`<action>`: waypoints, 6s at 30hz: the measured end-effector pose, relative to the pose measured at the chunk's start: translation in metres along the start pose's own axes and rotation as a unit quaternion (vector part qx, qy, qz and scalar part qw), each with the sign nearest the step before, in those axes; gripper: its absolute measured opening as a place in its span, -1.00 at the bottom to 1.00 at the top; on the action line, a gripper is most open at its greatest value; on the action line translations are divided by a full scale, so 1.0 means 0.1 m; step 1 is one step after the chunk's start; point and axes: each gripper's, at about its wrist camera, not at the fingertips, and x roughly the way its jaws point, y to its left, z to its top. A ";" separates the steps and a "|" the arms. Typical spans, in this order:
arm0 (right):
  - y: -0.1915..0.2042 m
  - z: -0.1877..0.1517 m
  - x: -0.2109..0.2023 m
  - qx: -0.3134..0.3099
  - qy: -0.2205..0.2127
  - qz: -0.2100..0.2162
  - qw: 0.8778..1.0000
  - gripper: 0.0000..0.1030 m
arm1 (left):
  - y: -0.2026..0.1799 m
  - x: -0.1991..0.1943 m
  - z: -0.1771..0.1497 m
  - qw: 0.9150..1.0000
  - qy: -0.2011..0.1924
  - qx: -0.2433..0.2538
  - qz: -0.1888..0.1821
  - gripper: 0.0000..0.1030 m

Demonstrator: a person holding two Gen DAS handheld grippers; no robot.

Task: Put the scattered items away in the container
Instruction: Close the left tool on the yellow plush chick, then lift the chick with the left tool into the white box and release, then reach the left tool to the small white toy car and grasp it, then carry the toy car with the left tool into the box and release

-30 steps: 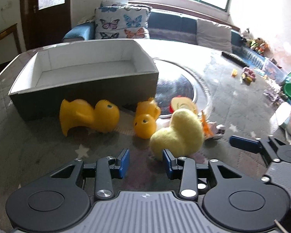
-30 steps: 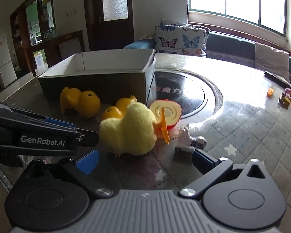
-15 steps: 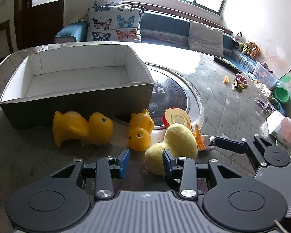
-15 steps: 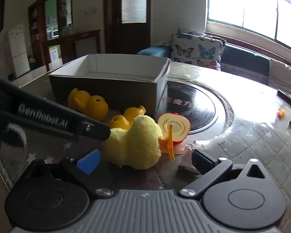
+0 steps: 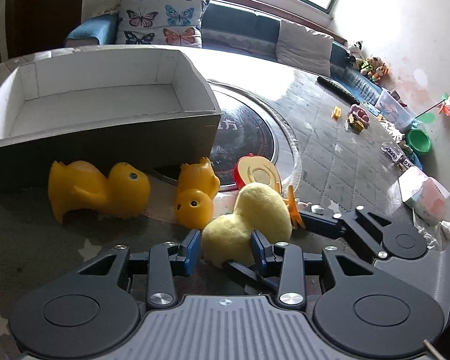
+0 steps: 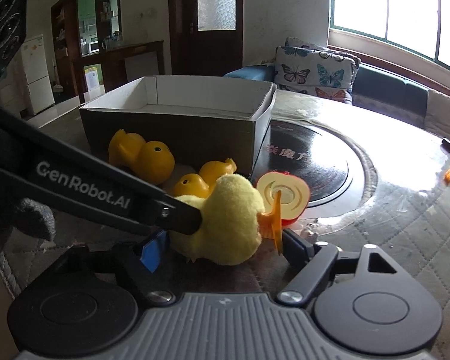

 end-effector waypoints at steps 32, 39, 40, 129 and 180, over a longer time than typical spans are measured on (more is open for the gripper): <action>0.14 0.51 -0.23 -0.050 -0.079 -0.013 0.996 0.44 | 0.21 -0.45 0.37 0.996 -0.078 -0.029 -0.035 -0.29; 0.13 0.91 0.01 -0.067 -0.093 -0.003 0.993 0.44 | 0.39 -0.42 0.69 0.994 -0.100 -0.045 -0.015 -0.29; 0.14 0.95 0.05 -0.070 -0.092 -0.002 0.993 0.44 | 0.42 -0.40 0.73 0.994 -0.100 -0.048 -0.012 -0.29; -0.46 -0.25 -0.16 0.068 -0.001 -0.082 0.994 0.43 | -0.30 0.38 0.31 0.996 0.021 -0.050 -0.071 -0.31; -0.08 0.49 -0.04 0.007 -0.069 -0.023 0.997 -0.15 | 0.08 -0.04 0.66 0.992 -0.056 -0.101 -0.056 -0.52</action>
